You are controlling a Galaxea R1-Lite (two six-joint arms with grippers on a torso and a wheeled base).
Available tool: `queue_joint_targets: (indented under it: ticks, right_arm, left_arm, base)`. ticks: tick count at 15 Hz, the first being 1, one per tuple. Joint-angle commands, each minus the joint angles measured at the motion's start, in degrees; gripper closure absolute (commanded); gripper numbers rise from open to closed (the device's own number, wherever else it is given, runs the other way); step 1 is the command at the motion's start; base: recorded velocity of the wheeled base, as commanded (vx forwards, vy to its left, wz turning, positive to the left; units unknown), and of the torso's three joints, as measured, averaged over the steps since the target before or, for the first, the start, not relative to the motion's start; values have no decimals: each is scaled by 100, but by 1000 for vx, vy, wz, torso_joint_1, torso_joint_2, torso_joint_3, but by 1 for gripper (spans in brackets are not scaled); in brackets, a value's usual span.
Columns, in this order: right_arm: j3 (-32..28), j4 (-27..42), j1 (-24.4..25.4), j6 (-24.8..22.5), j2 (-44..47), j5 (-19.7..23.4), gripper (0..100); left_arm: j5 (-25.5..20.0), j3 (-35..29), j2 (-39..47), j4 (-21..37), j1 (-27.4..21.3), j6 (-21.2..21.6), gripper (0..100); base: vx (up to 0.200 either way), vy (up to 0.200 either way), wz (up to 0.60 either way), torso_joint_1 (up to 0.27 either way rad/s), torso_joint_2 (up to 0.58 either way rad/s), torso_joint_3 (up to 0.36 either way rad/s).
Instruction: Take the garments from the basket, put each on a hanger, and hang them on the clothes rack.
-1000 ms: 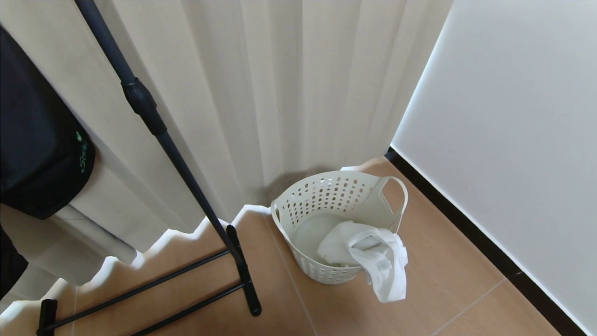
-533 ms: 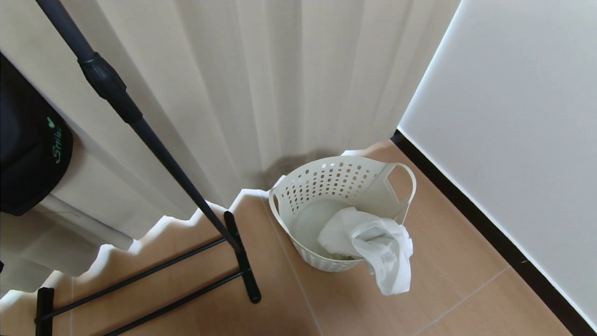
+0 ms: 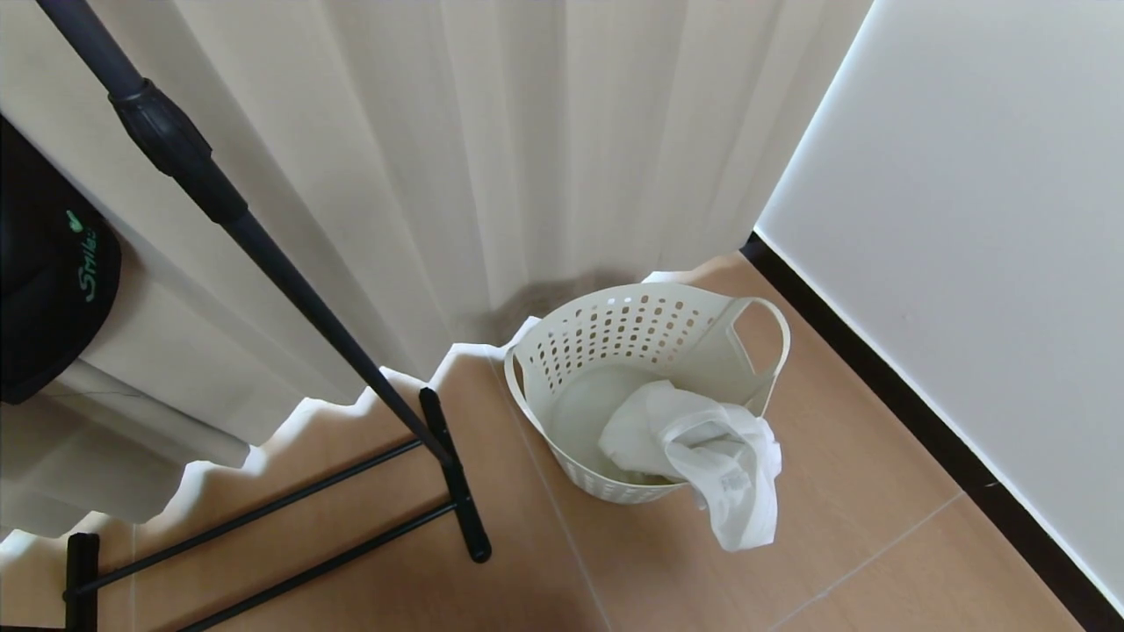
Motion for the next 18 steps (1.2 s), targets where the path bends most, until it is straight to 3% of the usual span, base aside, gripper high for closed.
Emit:
queue_joint_targets:
  ticks: [1,9,12,14,15,18]
  right_arm:
    - [0,2,1,2,8,-2,0]
    - [0,-7,1,11,8,-11,0]
    - [-8,37,1,-226,140,7,0]
    - [-8,37,1,-226,755,15,0]
    - [-17,-51,150,-226,1836,138,0]
    - [-545,-684,783,-226,3867,595,0]
  left_arm:
    - [0,1,7,2,2,2,0]
    - [0,1,7,2,2,2,0]
    - [0,1,7,2,2,19,0]
    - [0,1,7,2,2,19,0]
    - [0,1,7,2,2,28,0]
    - [0,1,7,2,2,19,0]
  base:
    - [0,0,0,2,-2,-129]
    - [0,0,0,0,0,-34]
    - [0,0,0,0,0,0]
    - [0,0,0,0,0,0]
    - [0,0,0,0,0,0]
    - [0,0,0,0,0,0]
